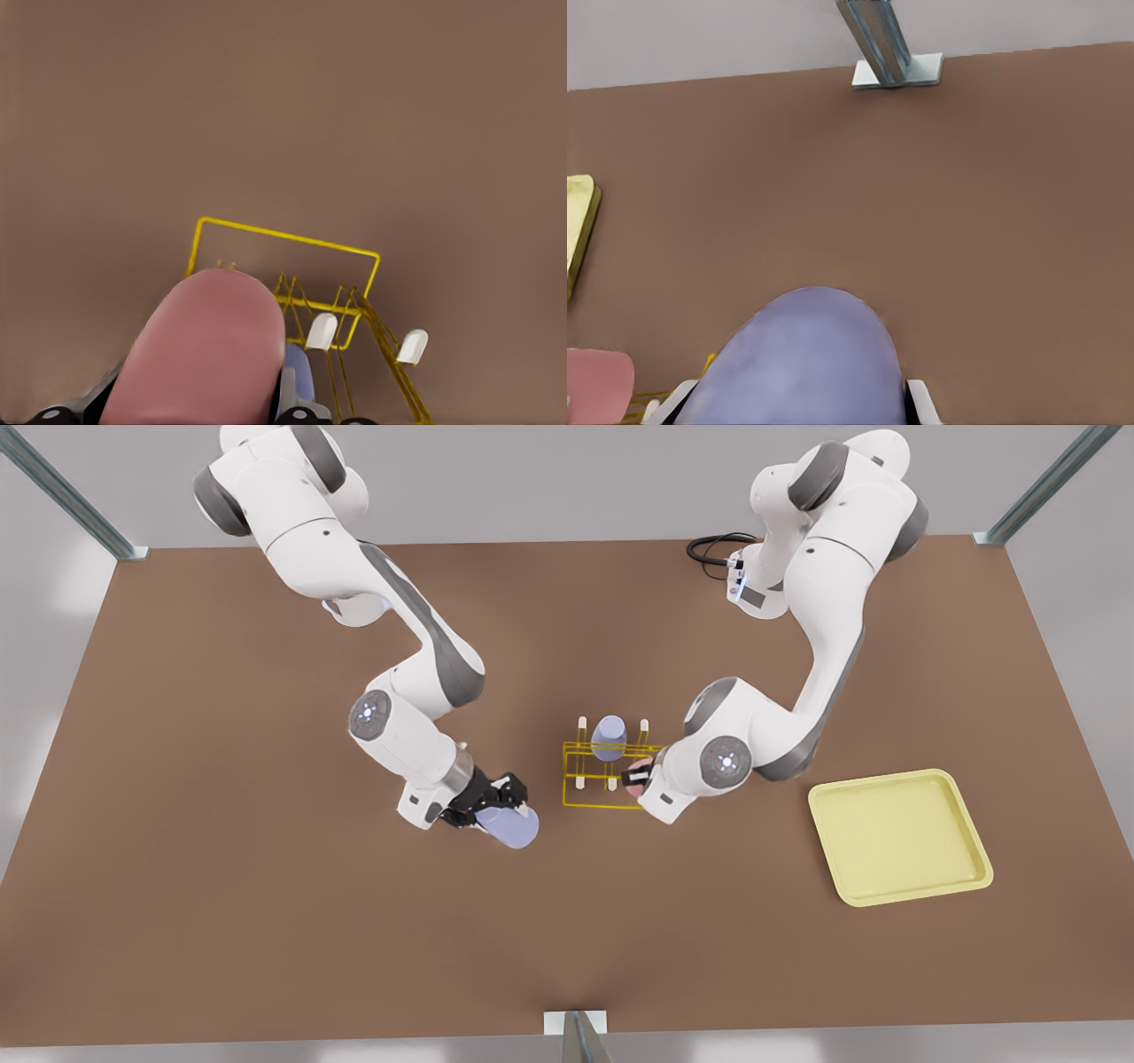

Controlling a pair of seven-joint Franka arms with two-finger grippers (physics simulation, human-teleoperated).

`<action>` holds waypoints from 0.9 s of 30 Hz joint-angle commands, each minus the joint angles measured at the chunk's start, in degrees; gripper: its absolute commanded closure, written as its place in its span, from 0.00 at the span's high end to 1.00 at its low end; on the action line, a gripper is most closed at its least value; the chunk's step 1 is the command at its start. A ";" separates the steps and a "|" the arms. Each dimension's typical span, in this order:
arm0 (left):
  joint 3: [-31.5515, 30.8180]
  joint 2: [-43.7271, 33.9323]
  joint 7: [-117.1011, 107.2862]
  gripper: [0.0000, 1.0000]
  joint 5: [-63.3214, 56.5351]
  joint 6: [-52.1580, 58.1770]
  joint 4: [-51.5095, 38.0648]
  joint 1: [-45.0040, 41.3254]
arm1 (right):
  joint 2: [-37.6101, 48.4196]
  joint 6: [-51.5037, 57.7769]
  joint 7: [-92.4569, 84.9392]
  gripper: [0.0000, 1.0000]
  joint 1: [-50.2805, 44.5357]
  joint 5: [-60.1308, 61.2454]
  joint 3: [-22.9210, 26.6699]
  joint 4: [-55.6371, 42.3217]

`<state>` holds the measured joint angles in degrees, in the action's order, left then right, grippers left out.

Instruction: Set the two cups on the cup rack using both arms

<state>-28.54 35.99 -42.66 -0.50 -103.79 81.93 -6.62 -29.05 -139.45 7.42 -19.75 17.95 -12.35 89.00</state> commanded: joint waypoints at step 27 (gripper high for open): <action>20.45 -12.96 46.61 1.00 -9.61 40.86 -16.19 5.83 | -7.78 6.30 21.50 0.81 -9.69 -3.81 -0.31 -3.92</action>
<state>-8.07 23.09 -16.13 -10.23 -64.84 65.77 -0.79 -36.72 -133.30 23.97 -29.44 14.33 -12.64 85.21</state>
